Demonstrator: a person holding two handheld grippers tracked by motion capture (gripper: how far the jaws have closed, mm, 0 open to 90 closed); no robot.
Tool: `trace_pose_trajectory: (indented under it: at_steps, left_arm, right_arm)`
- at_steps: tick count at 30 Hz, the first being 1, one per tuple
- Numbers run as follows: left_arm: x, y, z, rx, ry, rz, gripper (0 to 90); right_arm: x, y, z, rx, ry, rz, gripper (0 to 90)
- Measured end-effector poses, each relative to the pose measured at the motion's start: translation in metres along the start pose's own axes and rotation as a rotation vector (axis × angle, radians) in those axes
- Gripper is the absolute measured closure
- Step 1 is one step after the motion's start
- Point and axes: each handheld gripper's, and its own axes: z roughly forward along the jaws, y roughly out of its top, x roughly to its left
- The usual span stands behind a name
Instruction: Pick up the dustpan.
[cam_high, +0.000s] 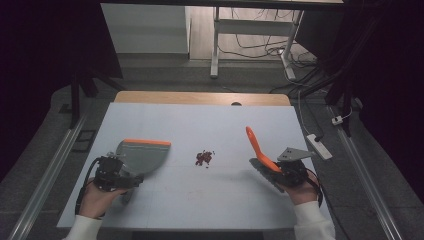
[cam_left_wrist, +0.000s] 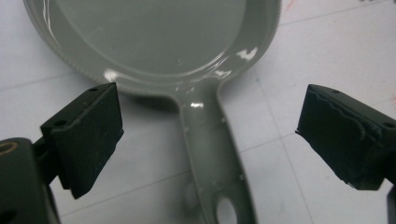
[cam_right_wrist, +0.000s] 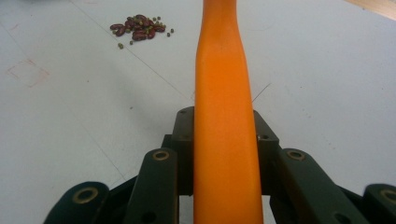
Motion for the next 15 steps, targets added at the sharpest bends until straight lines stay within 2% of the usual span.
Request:
trace_pose_trajectory:
  at_steps: [2,9,13,15]
  left_arm:
    - [0.005,-0.001,0.003,0.022,-0.003,-0.029,7.6]
    - [0.003,-0.001,0.005,0.057,-0.016,-0.036,7.9]
    - [0.004,0.0,0.01,0.082,-0.023,-0.055,10.1]
    - [0.007,0.0,0.014,0.087,-0.041,-0.075,11.8]
  right_arm:
    - [0.0,0.0,0.0,0.002,-0.003,-0.003,70.3]
    - [0.0,-0.001,0.002,0.011,-0.004,-0.002,70.2]
    - [0.0,-0.002,0.003,0.013,-0.007,-0.005,70.2]
    - [0.0,-0.002,0.003,0.012,-0.007,-0.004,70.2]
